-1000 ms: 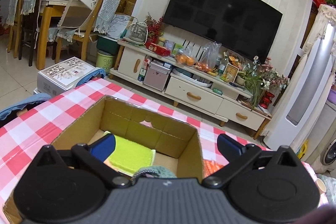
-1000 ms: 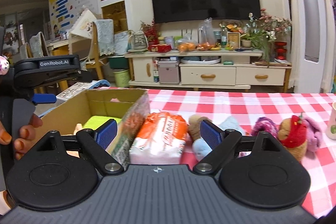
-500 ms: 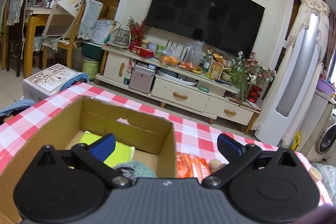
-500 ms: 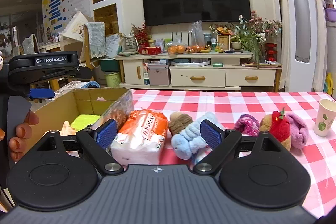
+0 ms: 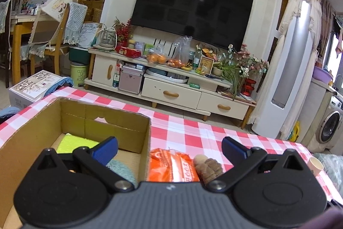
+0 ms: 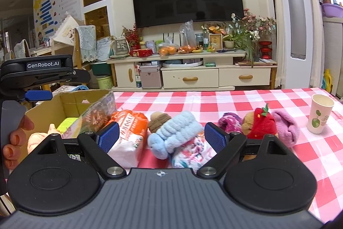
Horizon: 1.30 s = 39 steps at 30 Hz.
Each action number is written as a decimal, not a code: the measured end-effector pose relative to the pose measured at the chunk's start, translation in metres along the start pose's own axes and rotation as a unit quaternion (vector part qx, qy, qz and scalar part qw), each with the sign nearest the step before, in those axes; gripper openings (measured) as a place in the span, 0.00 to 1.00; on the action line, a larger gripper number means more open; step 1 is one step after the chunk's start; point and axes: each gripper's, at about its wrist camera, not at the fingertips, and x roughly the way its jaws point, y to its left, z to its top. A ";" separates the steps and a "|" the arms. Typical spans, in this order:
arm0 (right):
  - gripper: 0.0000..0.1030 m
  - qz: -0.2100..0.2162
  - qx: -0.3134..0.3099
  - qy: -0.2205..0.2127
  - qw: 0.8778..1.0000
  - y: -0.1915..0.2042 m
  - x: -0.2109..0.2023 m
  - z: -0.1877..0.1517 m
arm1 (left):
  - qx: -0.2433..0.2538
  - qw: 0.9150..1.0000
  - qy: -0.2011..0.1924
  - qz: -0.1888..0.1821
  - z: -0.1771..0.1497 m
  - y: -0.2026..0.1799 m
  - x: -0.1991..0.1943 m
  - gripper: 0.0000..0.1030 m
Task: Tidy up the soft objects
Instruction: 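Move both open tools back over the pile on the table, then reach the left tool to the light blue fluffy item while the right tool approaches the pink sock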
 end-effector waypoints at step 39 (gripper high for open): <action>1.00 -0.143 0.065 -0.014 0.988 -0.115 0.009 -0.020 | 0.215 0.972 0.059 -0.067 -0.058 -0.128 0.049 0.99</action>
